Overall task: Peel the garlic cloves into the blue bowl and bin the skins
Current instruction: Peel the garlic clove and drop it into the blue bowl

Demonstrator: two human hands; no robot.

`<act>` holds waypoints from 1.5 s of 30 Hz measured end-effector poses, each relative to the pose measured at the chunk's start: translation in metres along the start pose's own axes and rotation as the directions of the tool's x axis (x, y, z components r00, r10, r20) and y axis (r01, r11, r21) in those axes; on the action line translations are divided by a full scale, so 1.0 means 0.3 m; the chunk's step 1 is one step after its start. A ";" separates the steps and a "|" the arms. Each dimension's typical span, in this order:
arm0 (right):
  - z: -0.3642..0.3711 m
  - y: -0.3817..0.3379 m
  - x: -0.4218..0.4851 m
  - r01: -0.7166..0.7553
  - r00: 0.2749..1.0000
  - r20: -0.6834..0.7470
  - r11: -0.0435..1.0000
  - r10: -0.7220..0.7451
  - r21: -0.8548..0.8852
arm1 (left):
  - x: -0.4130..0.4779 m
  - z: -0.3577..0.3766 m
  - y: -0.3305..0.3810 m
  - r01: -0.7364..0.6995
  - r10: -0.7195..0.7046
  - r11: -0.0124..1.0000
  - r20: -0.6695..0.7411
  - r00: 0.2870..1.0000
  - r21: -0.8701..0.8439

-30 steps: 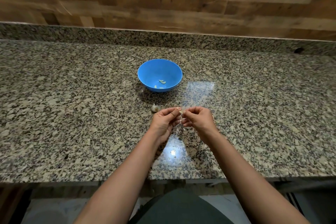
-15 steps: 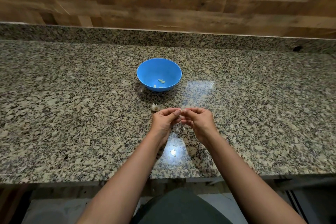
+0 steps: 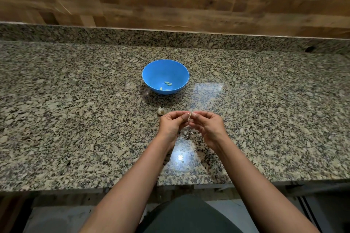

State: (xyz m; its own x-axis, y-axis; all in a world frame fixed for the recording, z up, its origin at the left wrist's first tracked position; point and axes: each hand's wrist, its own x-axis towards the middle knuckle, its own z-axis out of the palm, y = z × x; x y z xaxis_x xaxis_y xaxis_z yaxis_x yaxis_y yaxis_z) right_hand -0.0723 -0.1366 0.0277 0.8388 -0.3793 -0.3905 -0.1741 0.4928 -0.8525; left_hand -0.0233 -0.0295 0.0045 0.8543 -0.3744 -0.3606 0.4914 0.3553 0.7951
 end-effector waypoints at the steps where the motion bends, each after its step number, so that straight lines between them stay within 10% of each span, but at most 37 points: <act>1: 0.002 0.000 0.003 -0.007 1.000 -0.014 1.000 0.008 0.025 | -0.001 0.003 0.001 0.003 -0.003 1.000 0.005 1.000 -0.014; 12: -0.035 0.003 0.065 -0.016 0.997 -0.080 0.997 0.022 0.076 | 0.031 -0.007 0.007 0.029 -0.046 0.988 -0.109 0.993 -0.152; 18: -0.053 0.007 0.126 0.082 0.990 -0.095 0.980 -0.100 -0.182 | 0.053 -0.013 0.004 -0.037 0.064 0.973 -0.113 0.992 0.228; 22: -0.055 -0.003 0.177 0.147 0.967 -0.083 0.790 -0.242 -0.595 | 0.077 -0.038 -0.008 -0.067 0.177 0.809 -0.134 0.975 0.584; 29: -0.067 0.008 0.176 0.182 0.961 0.008 0.612 -0.275 -0.769 | 0.056 -0.054 -0.006 -0.075 0.246 0.626 -0.105 0.964 0.776; 45: -0.021 0.144 0.089 0.471 0.845 0.419 0.092 -0.333 -0.877 | -0.029 -0.113 -0.031 -0.072 0.294 0.698 -0.192 0.936 0.713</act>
State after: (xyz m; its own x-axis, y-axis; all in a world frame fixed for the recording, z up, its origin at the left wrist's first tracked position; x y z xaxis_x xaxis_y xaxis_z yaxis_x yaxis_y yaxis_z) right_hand -0.0606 -0.1303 -0.0218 0.9827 -0.1563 0.0992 -0.0732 -0.8204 -0.5671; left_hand -0.0295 -0.0004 -0.0163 0.9768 -0.0814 -0.1979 0.1601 -0.3354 0.9284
